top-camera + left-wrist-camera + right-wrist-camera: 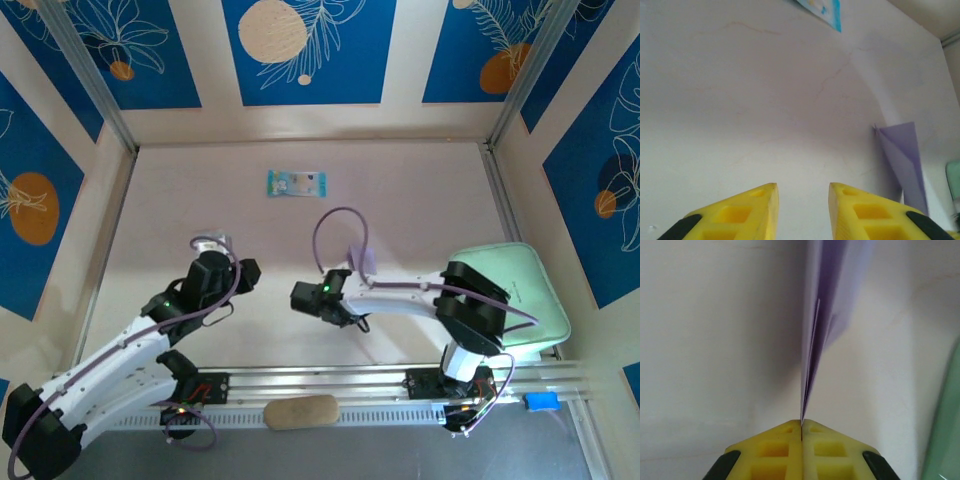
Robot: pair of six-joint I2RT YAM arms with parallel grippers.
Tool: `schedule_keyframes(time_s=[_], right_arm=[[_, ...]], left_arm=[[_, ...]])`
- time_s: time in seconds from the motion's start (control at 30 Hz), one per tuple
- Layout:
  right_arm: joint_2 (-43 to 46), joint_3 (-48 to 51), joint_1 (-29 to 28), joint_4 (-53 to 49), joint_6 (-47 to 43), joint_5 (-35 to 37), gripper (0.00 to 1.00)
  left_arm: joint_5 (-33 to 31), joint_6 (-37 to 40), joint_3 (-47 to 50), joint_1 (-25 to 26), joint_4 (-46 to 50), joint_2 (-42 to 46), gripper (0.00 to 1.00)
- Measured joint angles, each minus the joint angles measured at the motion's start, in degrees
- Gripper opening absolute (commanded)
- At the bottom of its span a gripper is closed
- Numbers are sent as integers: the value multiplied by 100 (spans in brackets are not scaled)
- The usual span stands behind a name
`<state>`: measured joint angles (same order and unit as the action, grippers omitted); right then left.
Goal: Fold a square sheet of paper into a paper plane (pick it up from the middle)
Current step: Turn over the paper at the center of the table, then perform the fifth fold on the wing at the bottom-center of the table.
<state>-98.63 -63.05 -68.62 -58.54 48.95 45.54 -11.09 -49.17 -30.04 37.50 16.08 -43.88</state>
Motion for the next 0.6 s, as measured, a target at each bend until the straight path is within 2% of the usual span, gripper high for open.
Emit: schedule_keyframes(time_s=[0.1, 0.2, 0.33, 0.43, 0.6], right_arm=[[-98, -4, -105, 516, -376, -481, 18], [74, 168, -72, 1237, -660, -1073, 33], [883, 883, 295, 2210, -837, -2004, 37], [1722, 1587, 935, 3016, -846, -2828, 33], [2498, 2579, 2153, 4194, -664, -4113, 15]], left_arm=[[-173, -2, 9, -4, 129, 192, 32], [-223, -4, 33, -15, 173, 236, 32], [-114, -46, 122, -20, 103, 90, 32], [87, -94, 151, -22, -20, -212, 31], [597, -181, 155, -24, -374, -791, 23]])
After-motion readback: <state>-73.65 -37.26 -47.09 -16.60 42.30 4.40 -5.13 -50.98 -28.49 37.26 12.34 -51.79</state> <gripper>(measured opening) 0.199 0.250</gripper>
